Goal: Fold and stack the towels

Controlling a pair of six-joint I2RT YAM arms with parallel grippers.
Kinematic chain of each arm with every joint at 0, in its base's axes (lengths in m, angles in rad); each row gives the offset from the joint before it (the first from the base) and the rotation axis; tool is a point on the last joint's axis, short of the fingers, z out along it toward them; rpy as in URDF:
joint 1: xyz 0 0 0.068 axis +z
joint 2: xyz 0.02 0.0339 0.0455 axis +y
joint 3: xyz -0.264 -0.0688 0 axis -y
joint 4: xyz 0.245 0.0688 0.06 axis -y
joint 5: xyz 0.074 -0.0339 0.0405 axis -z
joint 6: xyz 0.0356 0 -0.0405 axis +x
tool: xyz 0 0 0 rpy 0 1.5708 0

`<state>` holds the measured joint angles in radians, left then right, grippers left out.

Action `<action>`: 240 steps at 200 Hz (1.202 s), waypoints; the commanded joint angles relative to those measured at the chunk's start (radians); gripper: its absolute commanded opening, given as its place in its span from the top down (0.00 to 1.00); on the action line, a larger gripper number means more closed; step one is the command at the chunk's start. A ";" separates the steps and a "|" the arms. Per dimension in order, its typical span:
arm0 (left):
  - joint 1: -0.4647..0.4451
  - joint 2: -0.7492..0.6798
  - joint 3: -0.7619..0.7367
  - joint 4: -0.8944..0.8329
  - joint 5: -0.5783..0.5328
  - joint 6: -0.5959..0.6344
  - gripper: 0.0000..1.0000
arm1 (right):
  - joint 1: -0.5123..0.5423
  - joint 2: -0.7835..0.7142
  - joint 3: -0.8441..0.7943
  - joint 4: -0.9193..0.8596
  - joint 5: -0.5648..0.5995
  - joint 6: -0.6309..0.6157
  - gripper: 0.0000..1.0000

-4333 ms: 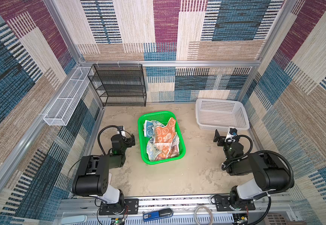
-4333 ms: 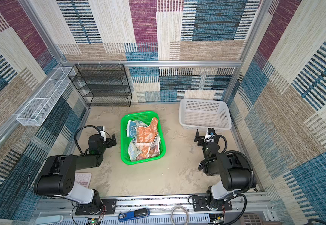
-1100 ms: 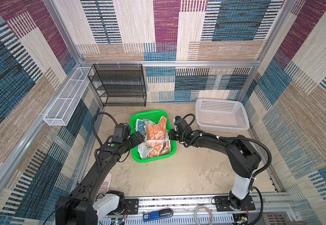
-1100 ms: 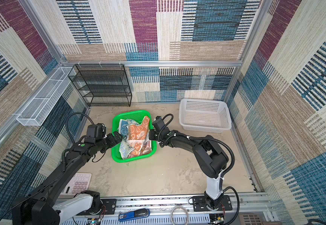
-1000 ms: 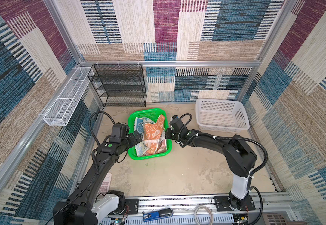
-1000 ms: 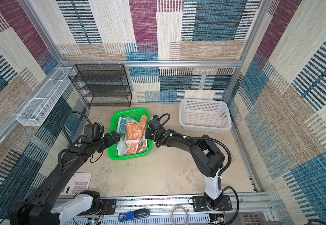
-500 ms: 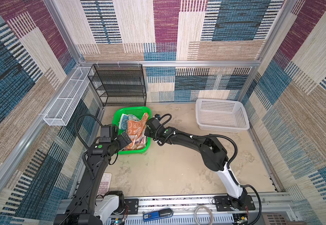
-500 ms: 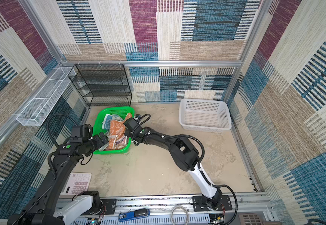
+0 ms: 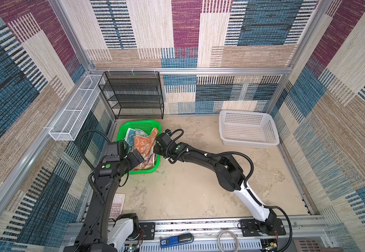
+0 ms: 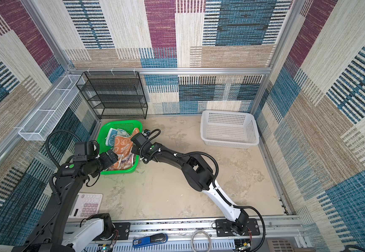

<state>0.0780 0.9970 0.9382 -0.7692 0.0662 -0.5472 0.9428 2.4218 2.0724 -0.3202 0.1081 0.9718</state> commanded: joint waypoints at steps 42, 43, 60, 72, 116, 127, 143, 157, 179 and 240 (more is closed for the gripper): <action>-0.004 -0.041 0.001 0.030 0.095 0.009 0.01 | -0.004 -0.316 -0.296 0.017 0.138 -0.118 0.01; -0.005 -0.043 0.000 0.032 0.096 0.008 0.01 | -0.005 -0.327 -0.307 0.019 0.143 -0.121 0.01; -0.020 -0.066 -0.014 0.062 0.122 -0.003 0.01 | -0.052 -0.506 -0.505 0.045 0.209 -0.175 0.01; -0.044 -0.074 -0.016 0.074 0.130 -0.011 0.01 | -0.131 -0.621 -0.626 0.046 0.217 -0.230 0.01; -0.154 -0.066 0.003 0.101 0.094 -0.016 0.01 | -0.418 -0.756 -0.728 -0.038 0.259 -0.513 0.01; -0.194 -0.057 0.012 0.112 0.084 -0.017 0.01 | -0.453 -0.731 -0.705 -0.043 0.286 -0.557 0.01; -0.265 -0.034 0.031 0.131 0.055 -0.020 0.01 | -0.495 -0.653 -0.636 -0.072 0.309 -0.611 0.01; -0.327 -0.005 0.043 0.165 0.053 -0.020 0.01 | -0.525 -0.575 -0.583 -0.091 0.327 -0.650 0.03; -0.415 0.075 0.071 0.211 0.057 -0.024 0.01 | -0.574 -0.499 -0.542 -0.085 0.301 -0.687 0.13; -0.598 0.292 0.205 0.280 0.005 -0.005 0.01 | -0.600 -0.398 -0.477 -0.120 0.227 -0.720 0.47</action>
<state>-0.4984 1.2461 1.1015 -0.5430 0.1089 -0.5652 0.3458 2.0102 1.5864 -0.4240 0.3637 0.2752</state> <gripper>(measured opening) 0.989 0.612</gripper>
